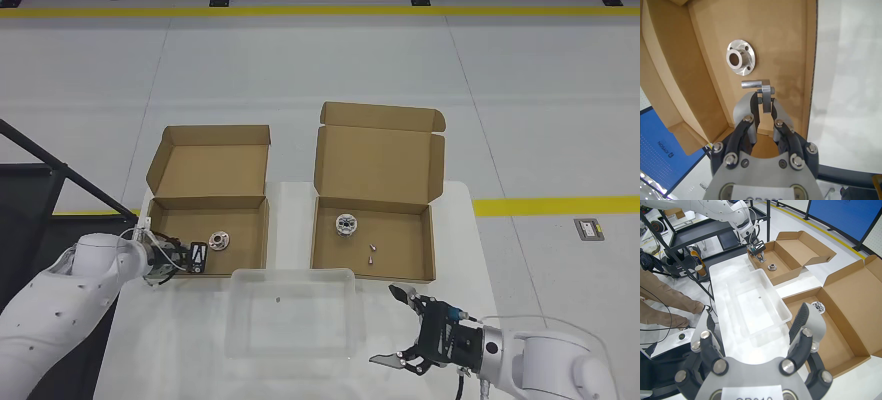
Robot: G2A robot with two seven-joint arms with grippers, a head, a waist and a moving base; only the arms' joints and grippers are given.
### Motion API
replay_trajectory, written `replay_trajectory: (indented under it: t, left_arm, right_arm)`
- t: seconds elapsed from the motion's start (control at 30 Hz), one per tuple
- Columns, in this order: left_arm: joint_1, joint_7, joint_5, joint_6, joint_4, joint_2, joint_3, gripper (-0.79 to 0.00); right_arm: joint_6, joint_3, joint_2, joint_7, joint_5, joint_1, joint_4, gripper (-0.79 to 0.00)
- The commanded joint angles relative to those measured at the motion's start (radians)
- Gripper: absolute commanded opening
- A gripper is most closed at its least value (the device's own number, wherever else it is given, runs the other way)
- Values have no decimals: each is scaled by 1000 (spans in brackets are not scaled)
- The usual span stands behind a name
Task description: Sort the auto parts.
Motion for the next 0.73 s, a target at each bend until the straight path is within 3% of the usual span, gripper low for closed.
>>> replay_trajectory:
  t: [0.0,0.13,0.4,0.53,0.7]
  left_arm:
    - [-6,10,6,3,25,-12,4,-606]
    - [-18,29,20,4,62,-30,9,-619]
    - [-43,74,30,16,123,-49,-5,-554]
    - [-53,118,10,23,132,-43,-36,-526]
    - [-48,211,-37,17,103,-16,-96,-511]
  right_arm:
    - [0,0,0,0,0,0,0,0]
    - [0,0,0,0,0,0,0,0]
    - [0,0,0,0,0,0,0,0]
    - [0,0,0,0,0,0,0,0]
    - [0,0,0,0,0,0,0,0]
